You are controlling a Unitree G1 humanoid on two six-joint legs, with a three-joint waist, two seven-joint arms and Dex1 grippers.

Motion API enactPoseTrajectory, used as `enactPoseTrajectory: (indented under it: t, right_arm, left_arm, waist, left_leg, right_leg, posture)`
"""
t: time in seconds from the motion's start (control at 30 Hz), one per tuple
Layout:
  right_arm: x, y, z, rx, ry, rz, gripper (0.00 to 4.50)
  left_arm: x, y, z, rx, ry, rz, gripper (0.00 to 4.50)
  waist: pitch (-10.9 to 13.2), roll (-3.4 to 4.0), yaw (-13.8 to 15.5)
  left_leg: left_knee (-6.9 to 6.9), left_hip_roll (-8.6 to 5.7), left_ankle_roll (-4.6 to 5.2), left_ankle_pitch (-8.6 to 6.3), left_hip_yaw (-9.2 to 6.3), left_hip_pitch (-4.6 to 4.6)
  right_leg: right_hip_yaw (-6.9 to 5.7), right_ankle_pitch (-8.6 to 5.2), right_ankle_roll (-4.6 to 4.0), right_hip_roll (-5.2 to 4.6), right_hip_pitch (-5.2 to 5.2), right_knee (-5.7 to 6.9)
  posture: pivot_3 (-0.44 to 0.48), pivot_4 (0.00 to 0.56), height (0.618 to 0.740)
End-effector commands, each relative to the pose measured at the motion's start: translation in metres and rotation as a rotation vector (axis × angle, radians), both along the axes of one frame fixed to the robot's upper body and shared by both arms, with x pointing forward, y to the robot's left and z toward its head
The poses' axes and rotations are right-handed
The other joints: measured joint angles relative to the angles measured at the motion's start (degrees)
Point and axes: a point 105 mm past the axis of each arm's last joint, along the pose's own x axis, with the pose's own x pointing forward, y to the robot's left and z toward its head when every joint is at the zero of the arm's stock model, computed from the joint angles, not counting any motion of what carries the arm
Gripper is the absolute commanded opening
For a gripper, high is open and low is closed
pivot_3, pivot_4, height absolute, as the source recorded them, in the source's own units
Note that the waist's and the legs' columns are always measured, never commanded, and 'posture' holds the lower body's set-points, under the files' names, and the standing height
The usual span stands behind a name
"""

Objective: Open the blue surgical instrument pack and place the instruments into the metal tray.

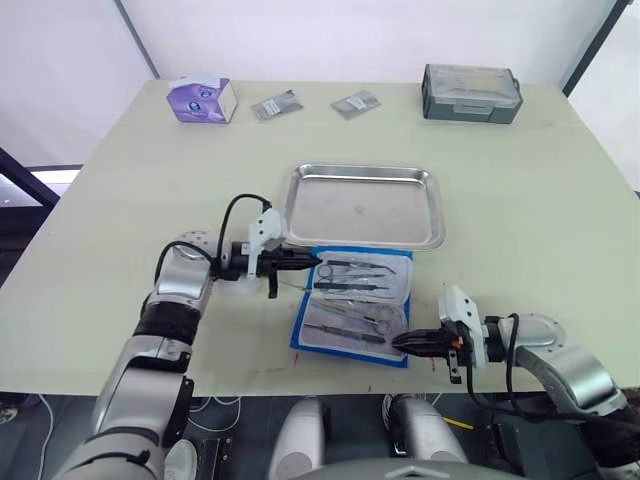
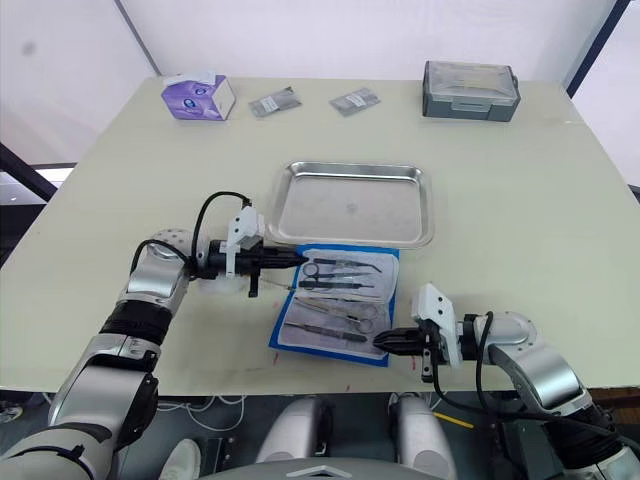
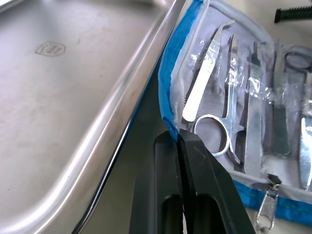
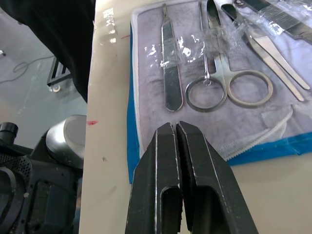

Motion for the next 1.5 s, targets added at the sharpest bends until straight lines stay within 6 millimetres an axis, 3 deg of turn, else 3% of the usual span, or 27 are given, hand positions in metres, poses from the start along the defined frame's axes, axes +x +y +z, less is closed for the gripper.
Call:
enactPoseTrajectory:
  t: [0.03,0.23,0.67,0.7,0.8,0.9,0.97,1.0,1.03,1.07,1.13,1.17,1.33,1.5]
  right_arm:
    - [0.000,-0.001,0.001,-0.003,-0.023,0.006,0.11]
    - [0.004,-0.004,0.006,-0.001,-0.052,0.004,0.11]
    - [0.007,0.001,0.053,0.149,-0.155,0.026,0.11]
    - [0.007,0.001,0.057,0.159,-0.164,0.027,0.60]
    - [0.019,-0.001,0.070,0.188,-0.256,-0.025,1.45]
    - [0.026,-0.003,0.065,0.139,-0.302,-0.033,2.30]
    - [0.025,-0.001,0.062,0.136,-0.298,-0.026,3.24]
    - [0.025,0.000,0.062,0.139,-0.297,-0.025,3.88]
    - [0.024,0.001,0.062,0.142,-0.297,-0.024,4.28]
    - [0.024,0.001,0.062,0.144,-0.297,-0.023,4.50]
    - [0.024,0.001,0.061,0.143,-0.296,-0.022,4.50]
    - [0.024,0.001,0.060,0.142,-0.296,-0.022,4.50]
    - [0.023,-0.001,0.058,0.132,-0.295,-0.020,4.50]
    - [0.023,0.000,0.057,0.125,-0.302,-0.017,4.50]
  left_arm:
    - [-0.003,0.008,-0.009,0.051,0.050,0.017,0.00]
    - [-0.007,0.006,-0.009,0.044,0.074,0.006,0.00]
    - [-0.015,0.006,-0.002,-0.019,0.062,0.007,0.00]
    - [-0.015,0.006,-0.002,-0.020,0.061,0.007,0.00]
    - [-0.015,0.006,-0.001,-0.024,0.061,0.004,0.00]
    - [-0.014,0.004,0.004,-0.063,0.085,0.020,0.00]
    - [-0.012,0.004,0.008,-0.081,0.084,0.030,0.00]
    - [-0.012,0.004,0.009,-0.084,0.081,0.031,0.46]
    - [-0.012,0.004,0.010,-0.083,0.078,0.030,0.57]
    - [-0.012,0.005,0.012,-0.084,0.070,0.028,1.05]
    - [-0.011,0.007,0.017,-0.093,0.054,0.031,1.57]
    - [-0.011,0.008,0.019,-0.094,0.050,0.031,2.29]
    - [-0.015,0.014,0.027,-0.106,0.027,0.023,4.43]
    - [-0.026,0.025,0.045,-0.094,-0.032,-0.027,4.43]
  waist:
    - [0.0,0.00,-0.1]
    - [0.0,0.01,-0.2]
    - [0.0,0.01,-0.1]
    - [0.0,0.01,-0.2]
    - [0.0,0.01,-0.1]
    - [0.0,0.01,-0.2]
    - [0.0,0.01,-0.1]
    - [0.0,0.01,-0.1]
    - [0.0,0.01,-0.1]
    - [0.0,0.01,-0.1]
    - [0.0,0.01,-0.1]
    - [0.0,0.01,-0.1]
    - [0.0,0.01,-0.1]
    - [0.0,0.00,-0.2]
  left_leg:
    - [0.00,0.00,0.00,0.00,0.00,0.01]
    - [0.00,0.02,0.00,0.00,0.00,0.04]
    - [0.00,0.01,0.00,0.00,0.00,0.03]
    - [0.00,0.01,0.00,0.00,0.00,0.03]
    - [0.00,0.01,0.00,0.00,-0.01,0.03]
    - [0.00,0.02,0.00,0.00,-0.01,0.03]
    - [0.00,0.01,0.00,0.00,0.00,0.03]
    - [0.00,0.01,0.00,0.00,0.00,0.03]
    - [0.00,0.01,0.00,0.00,0.00,0.02]
    - [0.00,0.01,0.00,0.00,0.00,0.02]
    - [0.00,0.01,0.00,0.00,0.00,0.02]
    - [0.00,0.01,0.00,0.00,0.00,0.02]
    - [0.00,0.01,0.00,0.00,0.00,0.02]
    - [0.00,0.02,0.00,0.00,0.00,0.02]
  right_leg:
    - [0.01,0.00,0.00,0.01,0.00,0.01]
    - [0.03,0.00,0.00,0.03,0.00,0.03]
    - [0.04,0.00,0.00,0.01,0.00,0.03]
    - [0.03,0.00,0.00,0.01,0.00,0.03]
    - [0.03,0.00,-0.01,0.02,0.00,0.04]
    - [0.03,0.00,-0.01,0.02,-0.01,0.04]
    - [0.03,0.00,0.00,0.02,-0.01,0.04]
    - [0.03,0.00,-0.01,0.02,0.00,0.04]
    - [0.03,0.00,-0.01,0.02,-0.01,0.04]
    - [0.03,0.00,-0.01,0.01,-0.01,0.04]
    - [0.03,0.00,-0.01,0.01,-0.01,0.04]
    - [0.03,0.00,-0.01,0.01,-0.01,0.05]
    - [0.03,0.00,-0.01,0.01,-0.01,0.05]
    - [0.03,0.00,-0.01,0.01,-0.01,0.05]
  posture:
    - [0.000,0.150,0.731]
    - [0.000,0.150,0.731]
    - [0.000,0.150,0.731]
    - [0.000,0.150,0.731]
    - [0.000,0.150,0.731]
    - [0.000,0.150,0.731]
    - [0.000,0.150,0.731]
    - [0.000,0.150,0.731]
    - [0.000,0.150,0.731]
    - [0.000,0.150,0.731]
    - [0.000,0.150,0.731]
    - [0.000,0.150,0.731]
    - [0.000,0.150,0.731]
    - [0.000,0.150,0.731]
